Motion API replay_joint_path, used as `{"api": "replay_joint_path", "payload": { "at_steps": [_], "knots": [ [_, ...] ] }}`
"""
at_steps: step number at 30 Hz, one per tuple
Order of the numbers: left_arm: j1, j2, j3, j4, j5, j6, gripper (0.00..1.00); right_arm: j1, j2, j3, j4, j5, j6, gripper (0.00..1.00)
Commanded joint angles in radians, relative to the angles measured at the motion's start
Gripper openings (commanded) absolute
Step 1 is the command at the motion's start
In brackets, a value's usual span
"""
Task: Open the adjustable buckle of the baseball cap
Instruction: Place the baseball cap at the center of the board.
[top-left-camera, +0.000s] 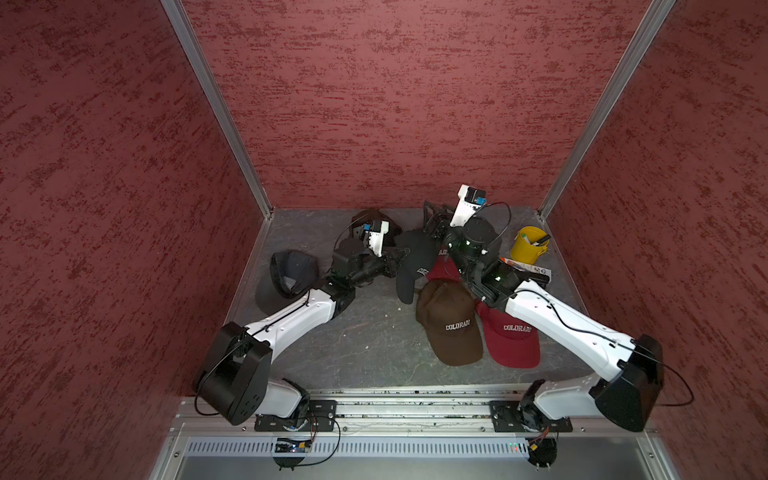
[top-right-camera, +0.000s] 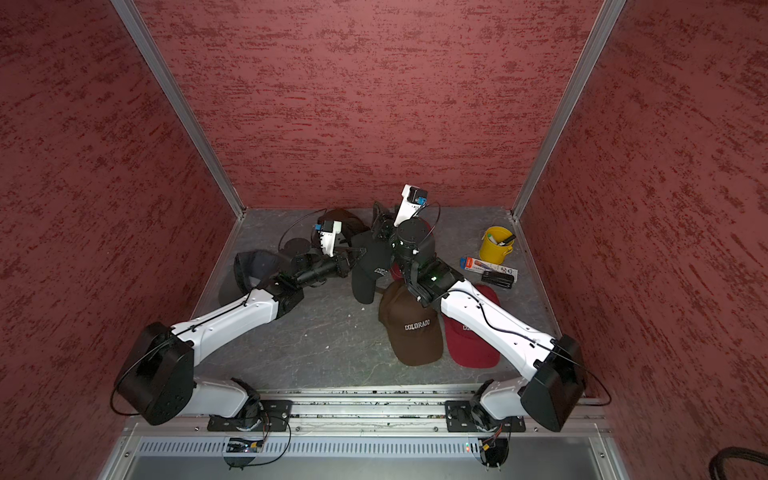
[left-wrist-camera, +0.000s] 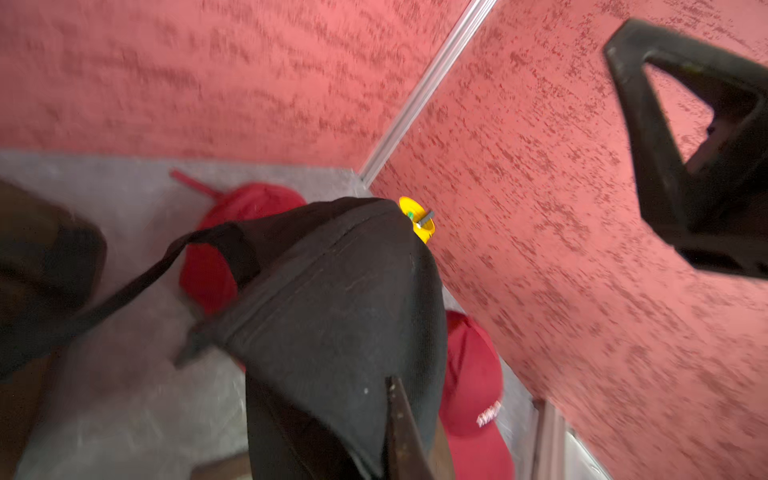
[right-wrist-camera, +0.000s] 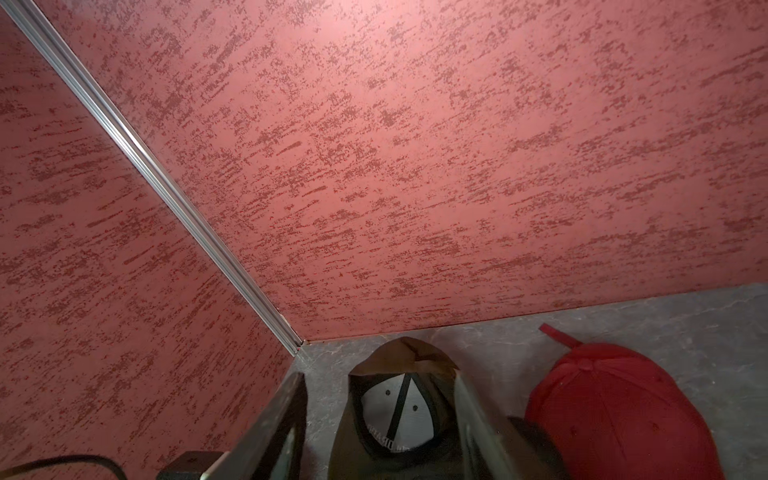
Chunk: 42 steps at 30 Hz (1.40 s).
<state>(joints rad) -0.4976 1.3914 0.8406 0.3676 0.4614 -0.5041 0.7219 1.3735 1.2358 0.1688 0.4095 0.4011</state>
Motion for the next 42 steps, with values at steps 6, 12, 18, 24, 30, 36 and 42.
{"api": "replay_joint_path", "payload": {
  "at_steps": [6, 12, 18, 24, 30, 36, 42],
  "knots": [
    [0.089, -0.124, -0.215, 0.093, 0.201, -0.242, 0.00, -0.034, -0.072, -0.055, -0.020, -0.054, -0.081, 0.59],
    [0.108, -0.176, -0.418, 0.300, 0.206, -0.400, 0.00, -0.045, -0.090, -0.102, -0.021, -0.095, -0.062, 0.59],
    [0.107, -0.222, -0.542, 0.288, 0.161, -0.425, 0.00, -0.052, -0.098, -0.134, -0.032, -0.138, -0.048, 0.59],
    [0.098, -0.401, -0.571, -0.116, 0.000, -0.320, 0.11, -0.059, -0.127, -0.197, -0.029, -0.144, -0.035, 0.60],
    [0.097, -0.531, -0.565, -0.320, -0.127, -0.267, 0.37, -0.067, -0.133, -0.242, -0.006, -0.168, -0.003, 0.60],
    [0.095, -0.426, -0.519, -0.383, -0.150, -0.233, 0.44, -0.067, -0.104, -0.237, 0.009, -0.191, 0.008, 0.60],
    [0.033, -0.307, -0.361, -0.609, -0.286, -0.115, 0.61, -0.068, -0.091, -0.236, 0.002, -0.183, 0.014, 0.60]
  ]
}}
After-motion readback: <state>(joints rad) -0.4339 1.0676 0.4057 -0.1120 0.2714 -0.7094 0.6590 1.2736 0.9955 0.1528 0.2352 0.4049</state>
